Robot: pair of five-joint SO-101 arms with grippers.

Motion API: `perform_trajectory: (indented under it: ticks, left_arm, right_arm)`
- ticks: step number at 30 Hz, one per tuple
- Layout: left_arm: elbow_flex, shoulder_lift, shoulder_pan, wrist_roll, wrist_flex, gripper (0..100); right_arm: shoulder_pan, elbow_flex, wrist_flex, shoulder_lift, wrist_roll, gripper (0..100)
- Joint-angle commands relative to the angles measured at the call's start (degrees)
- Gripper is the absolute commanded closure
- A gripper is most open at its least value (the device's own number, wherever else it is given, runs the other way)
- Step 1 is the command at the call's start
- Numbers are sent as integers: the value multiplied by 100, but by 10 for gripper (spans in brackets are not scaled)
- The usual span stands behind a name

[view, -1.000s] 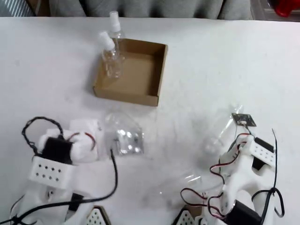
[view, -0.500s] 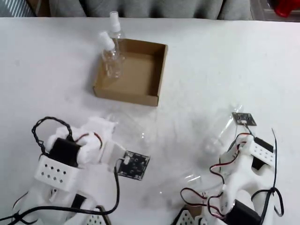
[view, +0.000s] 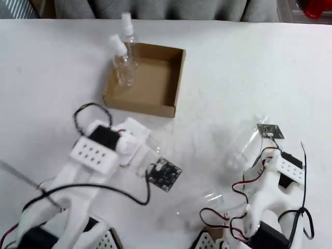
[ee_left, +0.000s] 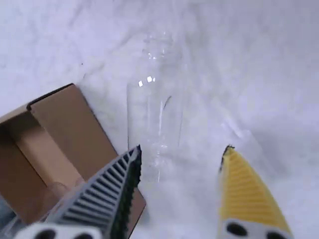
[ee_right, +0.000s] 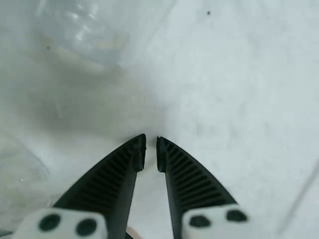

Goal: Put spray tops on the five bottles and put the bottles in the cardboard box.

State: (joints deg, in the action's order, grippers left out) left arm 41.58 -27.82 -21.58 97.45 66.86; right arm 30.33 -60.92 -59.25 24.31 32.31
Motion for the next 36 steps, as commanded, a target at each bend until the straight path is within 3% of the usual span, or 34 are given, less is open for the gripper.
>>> perform_trajectory:
  ticks: [1,21,36]
  left_arm:
    - [-563,374,-259,-88,-88,755]
    - [-1741,2290,-523,-114,-229,758]
    - [-2558,3530,-198,-721,-220,759]
  right_arm:
    - [-66,79,40,31,26,982]
    - [-224,70,75,22,26,982]
    - [-224,62,75,22,26,982]
